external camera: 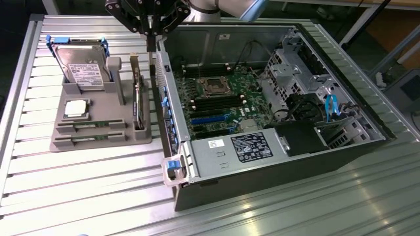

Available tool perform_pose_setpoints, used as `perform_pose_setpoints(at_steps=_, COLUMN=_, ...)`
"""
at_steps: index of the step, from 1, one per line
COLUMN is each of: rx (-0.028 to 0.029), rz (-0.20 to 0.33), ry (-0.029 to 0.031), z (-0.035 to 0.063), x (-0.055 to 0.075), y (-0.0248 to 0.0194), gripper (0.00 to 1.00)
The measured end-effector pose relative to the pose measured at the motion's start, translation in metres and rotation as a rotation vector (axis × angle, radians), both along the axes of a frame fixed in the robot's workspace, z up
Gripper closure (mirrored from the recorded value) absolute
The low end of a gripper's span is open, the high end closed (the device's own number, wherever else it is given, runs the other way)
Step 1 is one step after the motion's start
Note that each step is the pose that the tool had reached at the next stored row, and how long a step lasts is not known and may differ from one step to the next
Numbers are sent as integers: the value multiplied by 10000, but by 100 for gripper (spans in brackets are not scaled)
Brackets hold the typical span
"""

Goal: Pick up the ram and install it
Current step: 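Reach for the ram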

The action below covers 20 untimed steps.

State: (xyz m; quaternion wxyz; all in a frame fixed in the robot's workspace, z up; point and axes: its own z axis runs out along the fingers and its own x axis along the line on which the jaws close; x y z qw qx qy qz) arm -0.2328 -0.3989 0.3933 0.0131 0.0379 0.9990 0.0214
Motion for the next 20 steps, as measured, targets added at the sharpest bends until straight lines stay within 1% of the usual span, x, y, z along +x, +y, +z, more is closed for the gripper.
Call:
perform_pose_setpoints(at_steps=3, rx=0, rz=0, ry=-1, z=0, x=-39, y=0, gripper=91)
perform_pose_setpoints(at_steps=5, rx=0, rz=0, ry=0, z=0, x=-92, y=0, gripper=91)
perform_pose_setpoints(at_steps=12, rx=0, rz=0, ry=0, z=0, x=-210, y=0, gripper=91)
perform_pose_setpoints(at_steps=20, rx=0, rz=0, ry=0, z=0, x=-402, y=0, gripper=91)
